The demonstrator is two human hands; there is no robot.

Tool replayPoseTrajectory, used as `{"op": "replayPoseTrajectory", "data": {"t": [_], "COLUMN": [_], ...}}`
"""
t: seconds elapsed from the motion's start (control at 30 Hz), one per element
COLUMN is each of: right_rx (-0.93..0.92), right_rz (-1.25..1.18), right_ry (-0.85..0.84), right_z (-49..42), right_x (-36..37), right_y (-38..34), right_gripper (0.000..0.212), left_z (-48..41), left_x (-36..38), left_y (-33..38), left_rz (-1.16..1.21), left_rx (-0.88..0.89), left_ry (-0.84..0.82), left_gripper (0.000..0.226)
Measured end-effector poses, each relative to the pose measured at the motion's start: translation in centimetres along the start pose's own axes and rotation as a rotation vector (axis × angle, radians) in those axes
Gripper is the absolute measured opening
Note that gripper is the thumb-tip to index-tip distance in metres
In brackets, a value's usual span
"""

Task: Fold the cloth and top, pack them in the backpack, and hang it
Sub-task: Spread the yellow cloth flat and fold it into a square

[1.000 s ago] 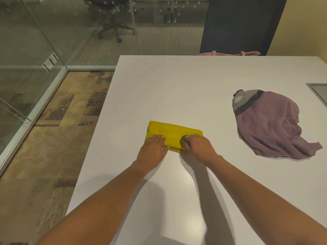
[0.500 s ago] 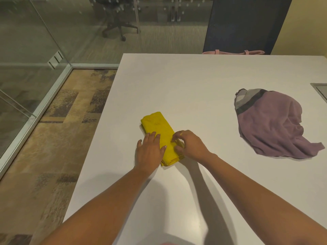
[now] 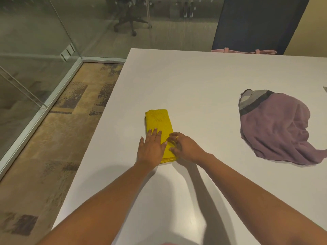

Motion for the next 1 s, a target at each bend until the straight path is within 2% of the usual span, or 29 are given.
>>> {"op": "replayPoseTrajectory", "data": {"t": [0.13,0.27,0.37,0.43,0.73,1.0], "right_rx": [-0.027,-0.035,-0.075,-0.106,-0.135,-0.121], "right_rz": [0.053,0.04,0.026,0.03,0.027,0.061], "right_ry": [-0.063,-0.097,-0.124,-0.147,-0.179,-0.154], "right_z": [-0.7,-1.7,-2.4,-3.0,-5.8,-7.2], "right_x": [1.6,3.4,4.7,5.6,9.8,11.7], "right_y": [-0.8,-2.8,-5.2,-6.9,-13.8,-16.5], "right_gripper": [0.051,0.048,0.042,0.042,0.046,0.048], "left_z": [0.5,1.1,1.2,1.5,3.8,4.7], "left_x": [1.3,-0.4,0.5,-0.3,-1.9,-2.8], "left_y": [-1.4,-3.1,-6.5,-8.6,-16.2,-19.4], "left_rz": [-0.107,-0.187,-0.19,-0.213,-0.143,-0.111], "left_rx": [-0.026,0.037,0.015,0.011,-0.019,0.001], "left_ry": [-0.058,0.095,-0.085,-0.137,-0.155,-0.144], "left_gripper": [0.056,0.052,0.053,0.053,0.053,0.053]}}
Point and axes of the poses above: each hand's wrist, its own z-axis away from the middle knuckle, its own x-axis out of the palm, y = z × x, the point moved 9 cm from there along -z, towards the middle knuckle, and after that the axes turned 8 degrees about x, right-handed, at the moved point
